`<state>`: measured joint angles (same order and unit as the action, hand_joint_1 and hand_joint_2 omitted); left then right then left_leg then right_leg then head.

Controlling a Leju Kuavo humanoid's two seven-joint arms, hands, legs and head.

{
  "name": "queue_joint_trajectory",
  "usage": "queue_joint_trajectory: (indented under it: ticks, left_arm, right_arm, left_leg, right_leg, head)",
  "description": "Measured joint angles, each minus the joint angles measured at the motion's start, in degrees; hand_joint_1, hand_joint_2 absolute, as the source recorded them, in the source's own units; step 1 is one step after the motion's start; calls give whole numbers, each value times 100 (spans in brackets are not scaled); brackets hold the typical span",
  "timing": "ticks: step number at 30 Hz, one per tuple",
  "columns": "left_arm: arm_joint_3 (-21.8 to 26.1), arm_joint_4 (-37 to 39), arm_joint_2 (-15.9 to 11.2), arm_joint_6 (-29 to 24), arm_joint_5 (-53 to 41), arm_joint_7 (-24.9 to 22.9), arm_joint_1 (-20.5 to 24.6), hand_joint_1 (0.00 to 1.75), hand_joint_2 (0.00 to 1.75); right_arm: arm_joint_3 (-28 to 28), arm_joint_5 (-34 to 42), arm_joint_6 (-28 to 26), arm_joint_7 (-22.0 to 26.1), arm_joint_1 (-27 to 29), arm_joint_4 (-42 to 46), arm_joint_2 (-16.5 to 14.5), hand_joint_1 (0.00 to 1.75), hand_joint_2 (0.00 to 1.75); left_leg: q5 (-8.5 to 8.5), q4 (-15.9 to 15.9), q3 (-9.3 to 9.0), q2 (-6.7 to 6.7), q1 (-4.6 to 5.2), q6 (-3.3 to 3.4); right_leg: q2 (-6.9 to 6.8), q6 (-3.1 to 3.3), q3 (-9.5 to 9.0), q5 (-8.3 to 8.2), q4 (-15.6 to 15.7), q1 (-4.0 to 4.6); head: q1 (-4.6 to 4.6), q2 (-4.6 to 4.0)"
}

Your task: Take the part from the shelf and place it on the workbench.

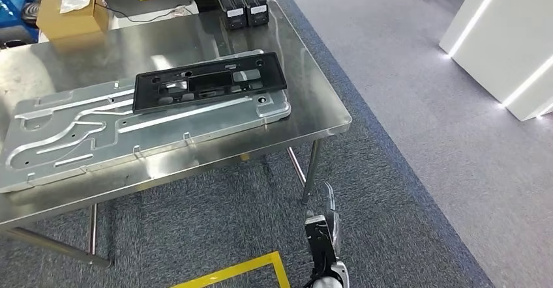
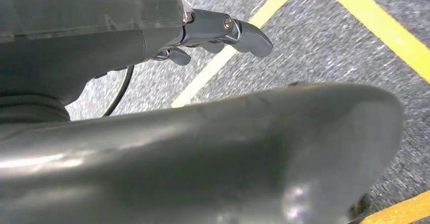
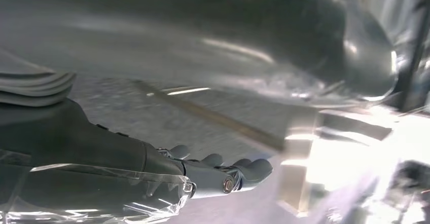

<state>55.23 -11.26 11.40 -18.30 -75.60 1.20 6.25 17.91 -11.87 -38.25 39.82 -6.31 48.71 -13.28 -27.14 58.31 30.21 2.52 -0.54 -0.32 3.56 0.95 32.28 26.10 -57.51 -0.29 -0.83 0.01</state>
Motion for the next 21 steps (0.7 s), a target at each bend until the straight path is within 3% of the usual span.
queue_joint_trajectory:
  ticks: [1,3,5,8,9,10,11,13,15,16,18,20,21]
  left_arm:
    - [0,0,-2,-3,0,0,1,0,0]
    - [-1,0,-1,-7,-1,-4,5,0,0]
    - [-2,0,6,-13,-8,-12,12,0,0]
    - [-1,0,9,-33,-15,-31,-6,0,0]
    - [-1,0,8,-43,-15,-39,-19,0,0]
    - [0,0,8,-55,-15,-47,-30,0,0]
    - [-1,0,9,-66,-16,-52,-37,0,0]
    - [-1,0,11,-80,-21,-63,-43,0,0]
    - [-2,0,10,-102,-34,-76,-49,0,0]
    - [-2,0,9,-114,-43,-82,-54,0,0]
    - [-3,0,5,-132,-55,-94,-58,0,0]
    - [-9,0,4,-141,-79,-98,-59,0,0]
    - [-13,0,4,-144,-92,-99,-63,0,0]
  right_arm:
    - [-57,89,30,-29,-77,-197,7,0,0]
    - [-197,236,85,-117,-225,-634,45,0,0]
    - [-349,313,117,-261,-359,-1067,117,0,0]
    - [-540,308,119,-632,-539,-1701,240,0,0]
    - [-594,281,120,-791,-566,-1902,283,0,0]
    - [-643,246,124,-967,-575,-2094,335,0,0]
    - [-682,208,137,-1142,-580,-2258,387,0,0]
    - [-745,137,181,-1479,-597,-2542,493,0,0]
    - [-794,96,274,-1808,-629,-2769,578,0,0]
    - [-815,88,335,-1969,-638,-2873,613,0,0]
    - [-858,101,475,-2277,-620,-3051,679,0,0]
    - [-915,133,612,-2556,-582,-3193,749,0,0]
    - [-945,158,681,-2680,-570,-3248,778,0,0]
  left_leg:
    - [-18,-79,-32,42,7,11]
    - [14,-135,-21,-30,0,54]
    - [60,-196,-25,-122,-27,129]
    - [85,-222,-6,-290,-29,189]
    - [84,-219,0,-346,-26,188]
    - [82,-216,3,-398,-24,186]
    - [76,-211,2,-445,-24,181]
    - [49,-190,-8,-528,-19,151]
    - [8,-154,-12,-605,11,91]
    - [-9,-143,-15,-643,28,58]
    - [-35,-138,-26,-720,37,0]
    - [-186,27,19,-637,16,-51]
    - [-344,270,118,-545,1,-69]
  right_leg:
    - [41,-37,26,-18,-3,-6]
    - [101,-113,56,-44,-5,-12]
    - [-21,-183,153,79,-185,-6]
    - [-267,-279,657,583,-1196,-28]
    - [-288,-304,807,671,-1493,-43]
    - [-303,-323,866,653,-1608,-59]
    - [-322,-335,807,530,-1491,-75]
    - [-471,-330,418,159,-732,-86]
    - [-616,-266,125,-30,-125,-53]
    - [-639,-228,90,-29,-27,-31]
    - [-540,-153,106,-36,-23,-22]
    - [-454,-78,97,-52,0,-42]
    - [-412,-43,92,-61,11,-54]
  head:
    - [0,1]
    - [0,1]
    - [16,1]
    - [43,0]
    - [43,-1]
    - [42,-1]
    - [43,0]
    - [43,0]
    - [39,0]
    - [37,1]
    - [33,1]
    - [31,1]
    - [29,1]
